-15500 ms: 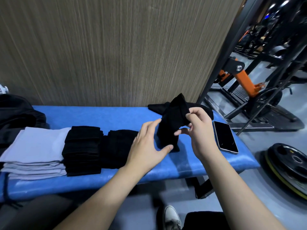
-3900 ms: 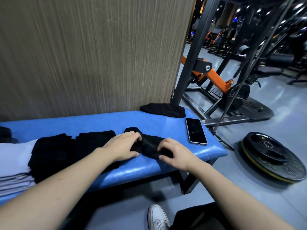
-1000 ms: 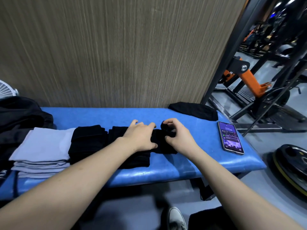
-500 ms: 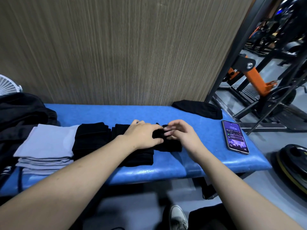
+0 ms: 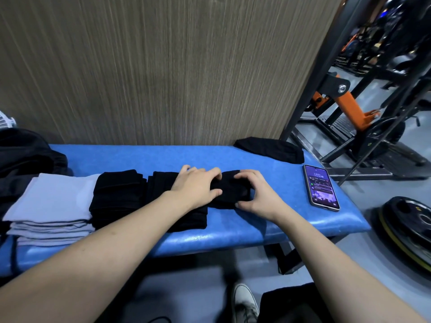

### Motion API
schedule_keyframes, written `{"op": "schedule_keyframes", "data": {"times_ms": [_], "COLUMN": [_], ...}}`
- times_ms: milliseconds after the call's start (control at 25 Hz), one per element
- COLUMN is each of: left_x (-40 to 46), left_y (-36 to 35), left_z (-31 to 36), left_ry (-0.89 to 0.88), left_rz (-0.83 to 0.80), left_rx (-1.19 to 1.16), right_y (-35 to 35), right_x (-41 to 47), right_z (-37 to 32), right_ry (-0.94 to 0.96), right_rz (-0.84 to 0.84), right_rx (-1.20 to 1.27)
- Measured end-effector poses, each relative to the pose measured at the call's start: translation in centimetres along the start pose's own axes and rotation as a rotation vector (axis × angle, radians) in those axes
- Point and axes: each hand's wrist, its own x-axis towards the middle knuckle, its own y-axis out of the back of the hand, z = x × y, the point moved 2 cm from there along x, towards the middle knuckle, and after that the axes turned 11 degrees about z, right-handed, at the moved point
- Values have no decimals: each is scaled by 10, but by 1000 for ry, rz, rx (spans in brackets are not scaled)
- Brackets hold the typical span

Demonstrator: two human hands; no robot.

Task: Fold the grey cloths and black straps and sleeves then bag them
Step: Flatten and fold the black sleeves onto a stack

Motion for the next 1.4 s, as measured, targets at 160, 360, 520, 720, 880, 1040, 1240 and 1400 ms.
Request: {"op": "schedule_keyframes", "data": {"times_ms": [160, 360, 520, 720, 880, 1040, 1240, 1400], "left_x": [1, 4, 5, 8, 7, 7, 15, 23], "left_y": [-2, -2, -1, 3, 3, 3, 2, 0], "left_z": [1, 4, 7, 8, 11, 12, 8, 16], "left_ry": [1, 41, 25, 38, 44, -10, 32, 74], "left_rz": [-61, -57, -64, -84, -79, -70, -200, -206], "left_rx": [87, 112, 171, 133, 137, 180, 222, 48], "right_y": [-5, -7, -1, 8, 15, 3, -1, 14], "right_x": [-1, -3, -5, -11, -9, 1, 3, 0], "right_z": [-2, -4, 4, 22, 18, 12, 19, 23], "right_ry": [6, -58, -19, 58, 24, 68, -129, -213], "right_rz": [191, 240, 134, -73, -18, -26, -171, 21], "right_rx": [-112, -606, -617, -580, -417, -440, -520, -367]}}
